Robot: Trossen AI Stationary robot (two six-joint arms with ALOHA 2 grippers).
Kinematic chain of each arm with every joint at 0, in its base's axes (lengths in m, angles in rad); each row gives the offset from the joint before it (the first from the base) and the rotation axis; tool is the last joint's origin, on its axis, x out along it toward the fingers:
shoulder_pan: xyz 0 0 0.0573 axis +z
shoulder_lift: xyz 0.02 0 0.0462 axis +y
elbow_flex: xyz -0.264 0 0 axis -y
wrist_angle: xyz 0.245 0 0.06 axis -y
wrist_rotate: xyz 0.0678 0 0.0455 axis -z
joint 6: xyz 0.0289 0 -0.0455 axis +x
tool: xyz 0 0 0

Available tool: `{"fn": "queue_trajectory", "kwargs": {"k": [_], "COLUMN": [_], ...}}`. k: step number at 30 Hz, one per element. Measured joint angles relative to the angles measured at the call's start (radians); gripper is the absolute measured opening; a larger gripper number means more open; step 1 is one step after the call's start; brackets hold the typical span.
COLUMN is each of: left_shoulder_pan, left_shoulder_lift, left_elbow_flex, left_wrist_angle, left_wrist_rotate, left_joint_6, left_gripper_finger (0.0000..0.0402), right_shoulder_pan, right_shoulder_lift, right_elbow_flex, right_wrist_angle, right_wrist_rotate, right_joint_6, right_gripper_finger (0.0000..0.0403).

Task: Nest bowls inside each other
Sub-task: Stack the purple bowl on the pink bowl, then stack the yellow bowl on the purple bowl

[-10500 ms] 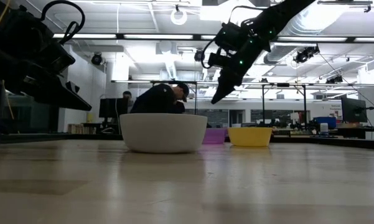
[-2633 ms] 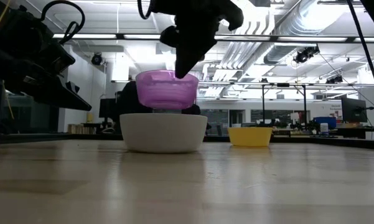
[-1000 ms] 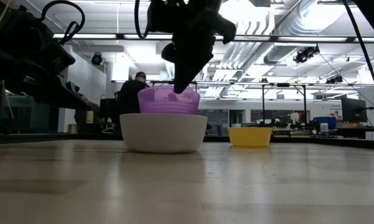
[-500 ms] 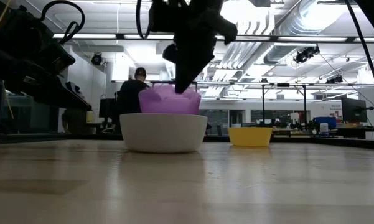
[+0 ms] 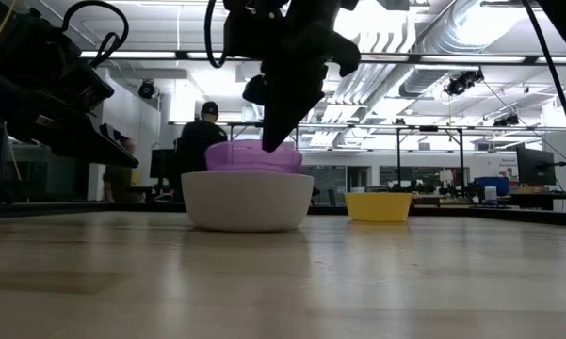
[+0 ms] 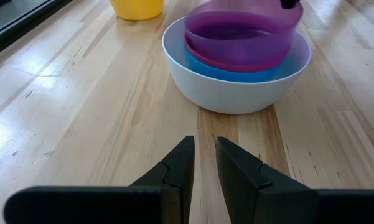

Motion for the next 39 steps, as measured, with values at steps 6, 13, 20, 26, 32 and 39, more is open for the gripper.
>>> {"fn": "queue_trajectory", "kwargs": {"k": [6,13,20,26,32,39], "left_shoulder_pan": [0.000,0.000,0.000,0.000,0.000,0.000], "left_shoulder_lift": [0.000,0.000,0.000,0.000,0.000,0.000], "left_elbow_flex": [0.000,0.000,0.000,0.000,0.000,0.000], "left_wrist_angle": [0.000,0.000,0.000,0.000,0.000,0.000], "left_wrist_rotate": [0.000,0.000,0.000,0.000,0.000,0.000], "left_joint_6": [0.000,0.000,0.000,0.000,0.000,0.000], "left_gripper_finger": [0.0067,0.0067,0.0067,0.0067,0.0067,0.0067], "right_shoulder_pan": [0.000,0.000,0.000,-0.015,-0.067,-0.131], "right_shoulder_lift": [0.000,0.007,0.003,-0.030,-0.055,-0.064], "right_elbow_flex": [0.000,-0.002,-0.002,-0.001,-0.001,-0.011], "right_wrist_angle": [-0.007,-0.003,0.009,-0.003,-0.036,-0.050], "right_wrist_rotate": [-0.022,-0.018,-0.017,0.022,0.007,0.006], "right_joint_6": [0.002,0.001,0.000,-0.001,0.034,0.115], "right_gripper_finger": [0.0023,0.0033,0.0036,0.0036,0.0036,0.0036]}}
